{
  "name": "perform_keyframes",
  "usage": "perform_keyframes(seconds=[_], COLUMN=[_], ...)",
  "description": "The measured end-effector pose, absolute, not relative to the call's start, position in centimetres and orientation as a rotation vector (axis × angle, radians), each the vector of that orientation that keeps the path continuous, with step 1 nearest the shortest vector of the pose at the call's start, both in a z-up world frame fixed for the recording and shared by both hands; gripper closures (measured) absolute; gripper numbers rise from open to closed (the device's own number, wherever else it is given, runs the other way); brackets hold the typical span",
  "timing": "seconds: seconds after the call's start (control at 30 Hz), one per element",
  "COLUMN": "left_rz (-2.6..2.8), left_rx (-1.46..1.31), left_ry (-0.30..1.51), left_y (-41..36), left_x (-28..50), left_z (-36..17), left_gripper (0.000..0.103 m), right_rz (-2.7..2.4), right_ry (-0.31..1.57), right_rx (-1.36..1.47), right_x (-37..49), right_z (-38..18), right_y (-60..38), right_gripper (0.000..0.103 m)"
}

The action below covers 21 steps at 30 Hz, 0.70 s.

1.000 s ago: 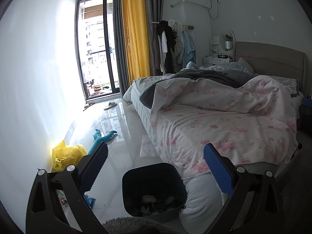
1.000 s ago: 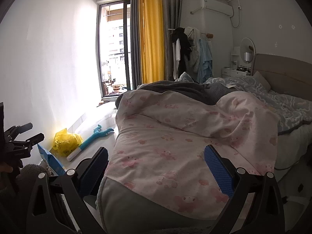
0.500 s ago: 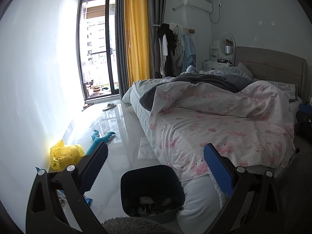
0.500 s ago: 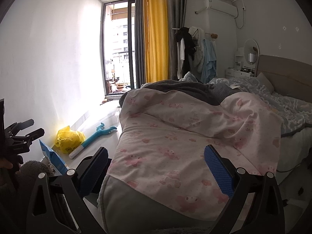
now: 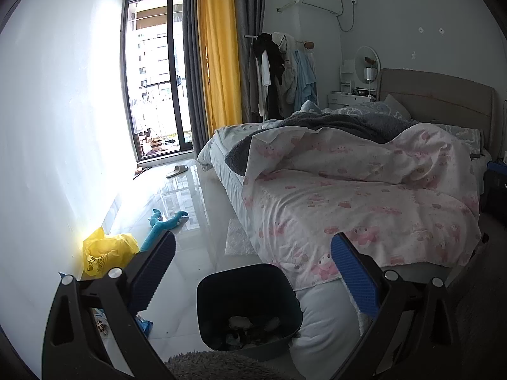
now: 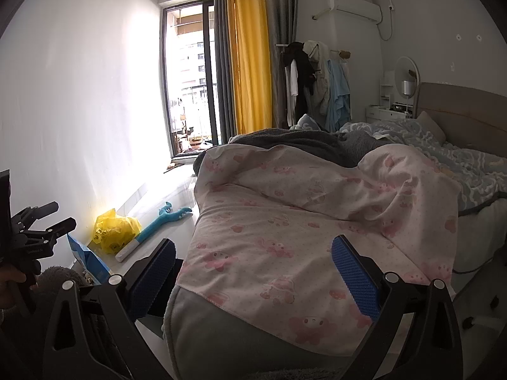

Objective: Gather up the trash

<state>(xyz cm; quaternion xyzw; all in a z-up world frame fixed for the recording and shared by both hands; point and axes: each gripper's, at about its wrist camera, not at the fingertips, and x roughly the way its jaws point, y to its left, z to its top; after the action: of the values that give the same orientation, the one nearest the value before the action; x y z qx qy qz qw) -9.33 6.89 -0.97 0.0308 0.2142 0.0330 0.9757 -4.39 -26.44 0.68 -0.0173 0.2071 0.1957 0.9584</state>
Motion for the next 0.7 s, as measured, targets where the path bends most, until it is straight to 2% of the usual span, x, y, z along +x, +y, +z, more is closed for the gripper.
perform_keyframes(seconds=[0.7], left_rz=[0.067], left_rx=[0.041], left_ry=[0.433], left_y=[7.22], left_x=[-9.4], left_z=[-0.98], left_gripper=[0.003], right_rz=[0.396], right_ry=[0.42], right_rx=[-0.038], right_x=[-4.45], right_z=[0.73], right_y=[-26.36], right_gripper=[0.003])
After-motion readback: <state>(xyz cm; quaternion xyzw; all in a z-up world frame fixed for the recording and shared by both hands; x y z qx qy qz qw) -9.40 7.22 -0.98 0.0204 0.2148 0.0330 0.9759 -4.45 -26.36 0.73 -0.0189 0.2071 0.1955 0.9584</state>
